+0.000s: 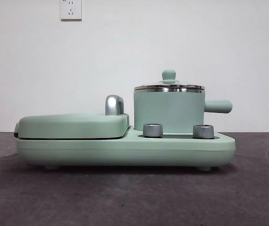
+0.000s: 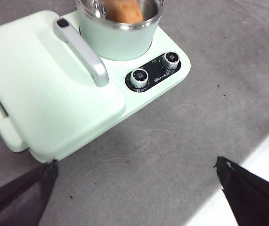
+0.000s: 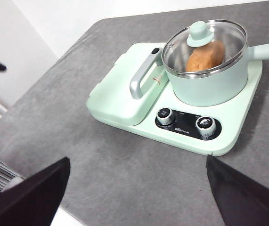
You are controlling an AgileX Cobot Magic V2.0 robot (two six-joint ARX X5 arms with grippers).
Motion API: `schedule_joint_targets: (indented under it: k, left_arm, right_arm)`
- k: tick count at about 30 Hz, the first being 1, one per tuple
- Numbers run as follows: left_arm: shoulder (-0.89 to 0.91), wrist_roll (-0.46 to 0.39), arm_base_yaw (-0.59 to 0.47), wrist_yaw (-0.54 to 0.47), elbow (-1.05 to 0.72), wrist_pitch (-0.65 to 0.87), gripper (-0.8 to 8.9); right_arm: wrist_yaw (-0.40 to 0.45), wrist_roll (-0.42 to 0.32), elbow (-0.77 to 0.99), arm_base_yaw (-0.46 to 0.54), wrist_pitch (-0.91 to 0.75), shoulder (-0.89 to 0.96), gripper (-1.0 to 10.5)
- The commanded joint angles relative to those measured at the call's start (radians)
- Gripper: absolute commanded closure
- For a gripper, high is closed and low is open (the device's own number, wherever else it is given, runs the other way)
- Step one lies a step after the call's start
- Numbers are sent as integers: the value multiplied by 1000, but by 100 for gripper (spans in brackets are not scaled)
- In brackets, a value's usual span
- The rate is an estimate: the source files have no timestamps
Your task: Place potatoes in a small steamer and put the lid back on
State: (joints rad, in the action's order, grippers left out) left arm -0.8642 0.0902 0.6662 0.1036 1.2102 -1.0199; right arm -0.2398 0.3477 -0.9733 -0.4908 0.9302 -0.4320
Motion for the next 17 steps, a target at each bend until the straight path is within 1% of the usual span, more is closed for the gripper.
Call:
schedule_joint_targets:
  k: [1, 4, 7, 8, 9, 10, 11, 12, 13, 14, 15, 17]
  left_arm:
    - [92, 12, 9, 2, -139, 110, 256]
    - [161, 23, 9, 2, -255, 192, 256]
    - [186, 24, 8, 1, -310, 213, 260]
    - [186, 29, 8, 2, -317, 212, 269]
    - [186, 29, 8, 2, -318, 209, 307]
    - [185, 28, 8, 1, -318, 209, 372]
    - [185, 27, 8, 2, -318, 210, 512]
    - [185, 27, 8, 2, -318, 212, 723]
    - [185, 28, 8, 2, -318, 214, 821]
    - [185, 29, 8, 2, -318, 220, 792]
    - [185, 29, 8, 1, -318, 222, 809]
    - [185, 28, 8, 2, -318, 223, 808]
  right_arm:
    - [4, -54, -7, -5, -11, -21, 484]
    - [4, -87, -7, -5, -10, -45, 485]
    - [4, -109, -7, -5, -11, -75, 491]
    - [3, -117, -7, -5, -11, -87, 518]
    - [3, -122, -7, -5, -11, -99, 555]
    - [3, -122, -7, -5, -11, -109, 615]
    - [1, -121, -7, -5, -11, -120, 741]
    - [-2, -121, -7, -5, -10, -130, 927]
    - [-3, -124, -7, -5, -11, -137, 938]
    - [-3, -123, -7, -5, -13, -143, 929]
    - [3, -123, -7, -5, -14, -148, 930]
    - [15, -121, -7, -5, -16, -149, 930]
